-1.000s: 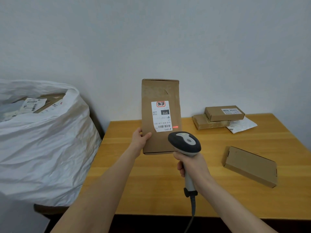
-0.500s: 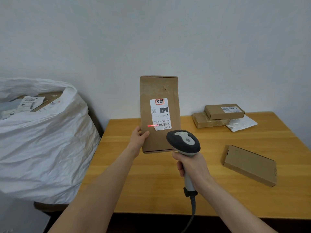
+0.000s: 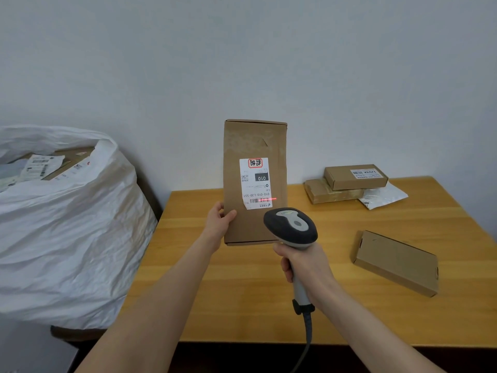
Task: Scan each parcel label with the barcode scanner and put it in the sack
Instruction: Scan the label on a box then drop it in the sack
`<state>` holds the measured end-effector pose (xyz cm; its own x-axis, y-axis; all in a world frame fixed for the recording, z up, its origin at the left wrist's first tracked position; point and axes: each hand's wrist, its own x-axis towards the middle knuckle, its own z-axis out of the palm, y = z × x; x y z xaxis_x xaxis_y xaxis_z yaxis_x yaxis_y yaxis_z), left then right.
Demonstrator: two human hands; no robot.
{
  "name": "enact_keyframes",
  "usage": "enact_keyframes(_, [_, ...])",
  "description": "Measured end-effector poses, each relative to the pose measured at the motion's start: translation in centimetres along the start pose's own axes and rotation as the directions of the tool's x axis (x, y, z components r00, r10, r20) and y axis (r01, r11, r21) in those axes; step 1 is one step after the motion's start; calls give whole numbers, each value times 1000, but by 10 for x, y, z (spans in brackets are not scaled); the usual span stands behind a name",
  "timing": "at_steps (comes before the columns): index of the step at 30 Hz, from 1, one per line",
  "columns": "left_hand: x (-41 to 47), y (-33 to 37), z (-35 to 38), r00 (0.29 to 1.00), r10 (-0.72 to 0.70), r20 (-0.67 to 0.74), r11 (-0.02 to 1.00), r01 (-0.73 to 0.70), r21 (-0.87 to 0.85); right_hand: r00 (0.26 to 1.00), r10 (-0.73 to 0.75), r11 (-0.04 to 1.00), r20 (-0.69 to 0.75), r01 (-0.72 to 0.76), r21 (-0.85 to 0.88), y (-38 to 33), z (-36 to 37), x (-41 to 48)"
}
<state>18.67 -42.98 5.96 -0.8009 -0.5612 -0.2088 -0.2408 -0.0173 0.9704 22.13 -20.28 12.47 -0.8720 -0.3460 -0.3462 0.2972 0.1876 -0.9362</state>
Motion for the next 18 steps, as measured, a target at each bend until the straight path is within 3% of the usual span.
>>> enact_keyframes(18, [7,9,-50,1000,26,-3,1000,-26,-8,1000,-10,998,-1,10,66,-9,51,6])
